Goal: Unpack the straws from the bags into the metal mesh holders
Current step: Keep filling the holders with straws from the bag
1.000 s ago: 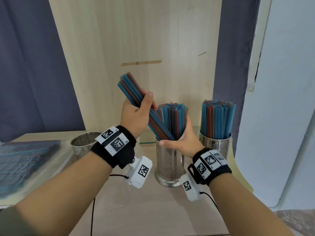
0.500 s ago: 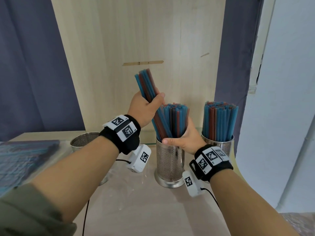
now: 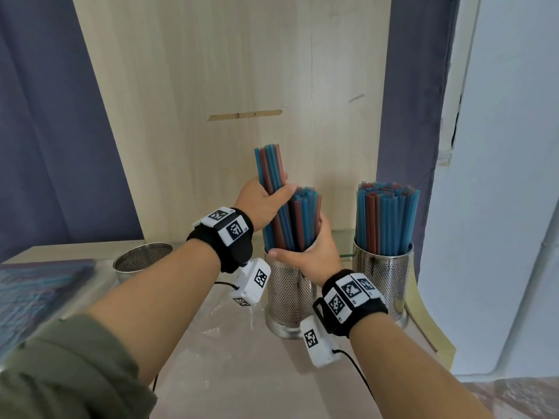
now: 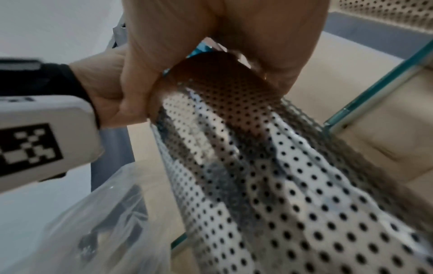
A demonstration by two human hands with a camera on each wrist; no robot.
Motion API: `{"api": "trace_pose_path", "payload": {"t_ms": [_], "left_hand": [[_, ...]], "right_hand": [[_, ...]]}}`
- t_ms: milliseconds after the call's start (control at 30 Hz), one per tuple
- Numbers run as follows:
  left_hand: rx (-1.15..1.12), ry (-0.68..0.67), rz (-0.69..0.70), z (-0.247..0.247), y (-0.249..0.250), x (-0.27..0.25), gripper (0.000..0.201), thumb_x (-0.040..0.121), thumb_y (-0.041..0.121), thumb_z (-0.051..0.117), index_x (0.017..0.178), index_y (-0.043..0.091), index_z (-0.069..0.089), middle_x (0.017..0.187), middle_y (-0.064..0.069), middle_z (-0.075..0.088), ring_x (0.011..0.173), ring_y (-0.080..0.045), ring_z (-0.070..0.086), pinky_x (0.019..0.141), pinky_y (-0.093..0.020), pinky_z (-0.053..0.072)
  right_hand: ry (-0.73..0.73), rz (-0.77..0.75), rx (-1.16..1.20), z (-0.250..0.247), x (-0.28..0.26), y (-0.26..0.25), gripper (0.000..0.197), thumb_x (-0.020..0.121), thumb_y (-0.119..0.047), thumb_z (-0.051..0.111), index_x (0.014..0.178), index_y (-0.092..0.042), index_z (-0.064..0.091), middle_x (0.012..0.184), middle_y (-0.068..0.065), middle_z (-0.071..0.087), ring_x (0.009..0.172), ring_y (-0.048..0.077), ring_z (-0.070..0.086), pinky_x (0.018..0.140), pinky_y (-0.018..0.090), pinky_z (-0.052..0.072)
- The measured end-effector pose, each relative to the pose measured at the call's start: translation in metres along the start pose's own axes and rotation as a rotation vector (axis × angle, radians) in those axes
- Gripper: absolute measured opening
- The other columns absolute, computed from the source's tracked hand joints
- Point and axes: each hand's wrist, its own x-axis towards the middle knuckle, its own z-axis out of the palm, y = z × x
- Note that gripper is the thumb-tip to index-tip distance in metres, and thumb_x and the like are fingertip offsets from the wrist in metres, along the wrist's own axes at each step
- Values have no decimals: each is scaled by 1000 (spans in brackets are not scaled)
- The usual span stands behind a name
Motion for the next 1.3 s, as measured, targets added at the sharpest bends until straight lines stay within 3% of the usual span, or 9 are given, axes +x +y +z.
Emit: {"api": "trace_pose_path", "payload": {"t_ms": [200,300,367,500,600,767,867,1200,1300], "left_hand": [[83,61,56,2,-3,0,19,87,33,70,98,24,57,89,13,61,77,7,60,73,-17,51],[143,155,178,-3,-6,3,85,76,40,79,140,24,26,126,1,52,110,-6,57,94,-23,49],[284,203,403,-11,-8,10,113,71,44,80,150,19,4,153,-9,23,140,-20,32,113,-32,32],[648,145,749,-19,-3,21,93,80,46,67,149,3,22,156,-18,24,146,-36,18,122,-36,9],[611,167,753,-19,-6,20,67,83,37,64,135,-2,48,134,-17,52,129,-34,42,116,-26,19],[579,186,689,-19,-9,15,54,85,31,64,128,0,54,124,-16,57,118,-28,47,108,-14,22],[569,184,678,-17,-11,11,52,87,32,61,127,0,54,124,-15,56,118,-27,48,107,-12,22],[617,105,613,-30,-1,8,88,82,53,62,147,3,31,147,-16,37,137,-27,34,117,-38,26],[562,141,608,-26,-7,3,73,84,48,65,139,5,42,133,-12,51,123,-22,49,107,-37,41]], "right_hand": [[-66,88,58,-4,3,1,90,61,-16,94,137,-16,45,120,5,66,107,14,67,82,26,58],[-93,120,79,-5,5,6,95,54,-26,96,134,-16,47,120,7,67,108,19,68,85,34,59],[-98,131,87,-5,5,7,99,50,-31,96,135,-17,47,121,6,67,109,19,68,87,36,59],[-121,140,112,-8,4,6,102,49,-36,97,136,-16,46,122,8,67,112,20,67,88,35,58],[-137,132,103,-7,2,2,108,48,-42,98,138,-16,44,126,9,65,115,22,65,93,41,56],[-213,74,51,-15,-2,2,110,50,-9,98,141,-18,36,131,9,61,119,19,63,95,37,55],[-190,69,-4,-14,-4,2,121,40,-25,101,141,-21,35,129,2,62,119,15,62,98,42,54],[-146,61,-21,-10,-14,-1,115,43,-24,99,139,-20,36,124,1,64,115,13,64,95,36,55],[-141,58,-26,-11,-17,1,112,45,-20,99,139,-16,37,124,3,65,115,15,65,95,37,55]]}}
